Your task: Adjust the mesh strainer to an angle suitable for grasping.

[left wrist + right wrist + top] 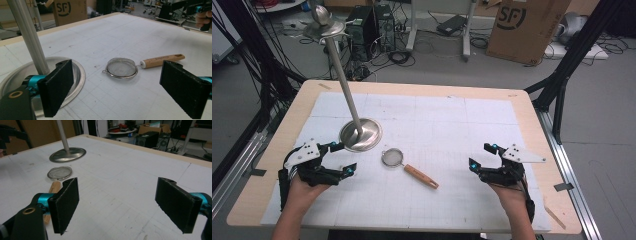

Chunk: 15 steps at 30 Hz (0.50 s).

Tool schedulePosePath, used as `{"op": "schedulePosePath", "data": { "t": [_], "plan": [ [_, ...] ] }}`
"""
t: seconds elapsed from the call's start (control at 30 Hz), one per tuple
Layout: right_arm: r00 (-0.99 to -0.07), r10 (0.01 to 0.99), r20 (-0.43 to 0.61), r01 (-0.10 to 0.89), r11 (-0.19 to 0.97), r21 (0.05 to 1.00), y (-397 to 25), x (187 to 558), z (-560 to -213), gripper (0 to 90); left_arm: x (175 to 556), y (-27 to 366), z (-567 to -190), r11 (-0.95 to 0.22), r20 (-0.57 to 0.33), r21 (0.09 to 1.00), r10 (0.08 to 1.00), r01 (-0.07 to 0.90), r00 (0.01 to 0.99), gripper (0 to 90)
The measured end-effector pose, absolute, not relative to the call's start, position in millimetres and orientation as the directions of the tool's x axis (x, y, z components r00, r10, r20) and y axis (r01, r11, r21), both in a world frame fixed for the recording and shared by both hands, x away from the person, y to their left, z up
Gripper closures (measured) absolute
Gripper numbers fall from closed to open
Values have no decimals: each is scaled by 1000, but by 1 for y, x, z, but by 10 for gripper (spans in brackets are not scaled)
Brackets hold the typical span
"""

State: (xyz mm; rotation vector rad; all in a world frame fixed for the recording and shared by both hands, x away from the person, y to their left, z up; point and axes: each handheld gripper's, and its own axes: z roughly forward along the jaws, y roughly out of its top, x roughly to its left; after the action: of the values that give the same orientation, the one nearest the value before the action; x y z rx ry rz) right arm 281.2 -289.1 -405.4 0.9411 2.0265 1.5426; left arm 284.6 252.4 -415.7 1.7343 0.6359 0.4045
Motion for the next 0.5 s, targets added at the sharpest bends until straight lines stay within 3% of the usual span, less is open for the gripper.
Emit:
{"op": "schedulePosePath", "data": {
  "t": [0.5],
  "plan": [
    [-694,718,59,265,178,948,-282,277,-407,182,285,254,-416,-165,-59,966,616,201,786,126]
  ]
}}
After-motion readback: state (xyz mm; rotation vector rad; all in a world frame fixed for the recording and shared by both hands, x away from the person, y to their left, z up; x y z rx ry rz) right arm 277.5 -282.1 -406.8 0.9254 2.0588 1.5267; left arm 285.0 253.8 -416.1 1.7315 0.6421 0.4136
